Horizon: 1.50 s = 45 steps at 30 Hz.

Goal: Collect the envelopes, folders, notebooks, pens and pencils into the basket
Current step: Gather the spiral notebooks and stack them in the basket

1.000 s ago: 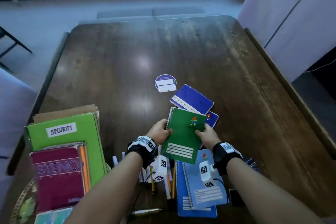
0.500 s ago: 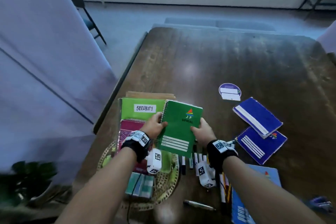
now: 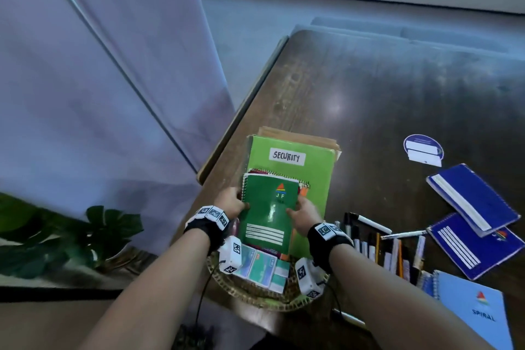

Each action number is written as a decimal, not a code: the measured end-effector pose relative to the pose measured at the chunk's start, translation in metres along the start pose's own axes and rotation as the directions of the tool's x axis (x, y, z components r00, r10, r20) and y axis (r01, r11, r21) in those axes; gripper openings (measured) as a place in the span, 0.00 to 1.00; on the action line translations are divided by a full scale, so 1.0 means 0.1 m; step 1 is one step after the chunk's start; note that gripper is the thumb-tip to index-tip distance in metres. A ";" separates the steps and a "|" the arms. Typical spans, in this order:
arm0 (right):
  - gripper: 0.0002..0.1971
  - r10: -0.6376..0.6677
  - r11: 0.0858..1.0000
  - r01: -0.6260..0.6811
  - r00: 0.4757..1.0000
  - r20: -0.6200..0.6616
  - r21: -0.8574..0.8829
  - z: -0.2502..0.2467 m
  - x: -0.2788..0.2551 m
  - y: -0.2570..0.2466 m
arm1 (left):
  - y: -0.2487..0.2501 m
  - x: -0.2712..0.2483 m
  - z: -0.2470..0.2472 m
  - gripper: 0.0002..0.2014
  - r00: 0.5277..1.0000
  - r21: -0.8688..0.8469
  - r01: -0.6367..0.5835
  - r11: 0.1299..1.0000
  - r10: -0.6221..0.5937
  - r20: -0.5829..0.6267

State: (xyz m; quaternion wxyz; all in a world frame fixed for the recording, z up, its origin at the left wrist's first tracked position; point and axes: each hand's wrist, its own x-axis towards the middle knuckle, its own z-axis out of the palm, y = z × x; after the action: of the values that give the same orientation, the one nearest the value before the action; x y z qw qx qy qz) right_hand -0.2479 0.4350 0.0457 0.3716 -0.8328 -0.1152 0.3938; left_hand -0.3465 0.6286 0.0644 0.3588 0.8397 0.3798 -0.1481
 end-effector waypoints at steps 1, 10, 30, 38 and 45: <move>0.22 0.001 0.999 -0.001 1.000 -0.009 -0.036 0.04 0.01 0.01 | -0.04 0.01 0.01 0.15 1.000 0.041 0.027 0.999 -0.027 -0.012; 0.11 0.058 0.975 -0.083 0.991 -0.123 -0.206 0.11 0.03 0.06 | -0.07 0.07 0.14 0.17 0.992 0.107 0.076 0.991 -0.064 -0.110; 0.09 0.070 0.978 -0.084 0.995 -0.078 -0.193 -0.12 0.00 0.02 | 0.28 0.03 0.13 0.11 0.996 0.368 0.068 0.927 -0.085 0.029; 0.08 0.039 0.999 -0.042 0.983 -0.182 -0.011 -0.72 -0.13 0.20 | 1.02 0.02 0.47 0.11 0.970 0.166 -0.181 0.969 0.149 0.190; 0.11 0.097 0.994 -0.075 0.942 -0.321 0.081 -1.75 -0.24 0.84 | 2.00 0.06 1.10 0.12 0.909 0.091 -0.364 0.927 0.333 0.250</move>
State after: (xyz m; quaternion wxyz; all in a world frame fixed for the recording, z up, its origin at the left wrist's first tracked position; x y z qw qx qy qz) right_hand -0.1426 0.2720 0.0721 0.3960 -0.8774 -0.0026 0.2709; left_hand -0.1913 0.4620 0.0824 0.3633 0.8935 0.1687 -0.2031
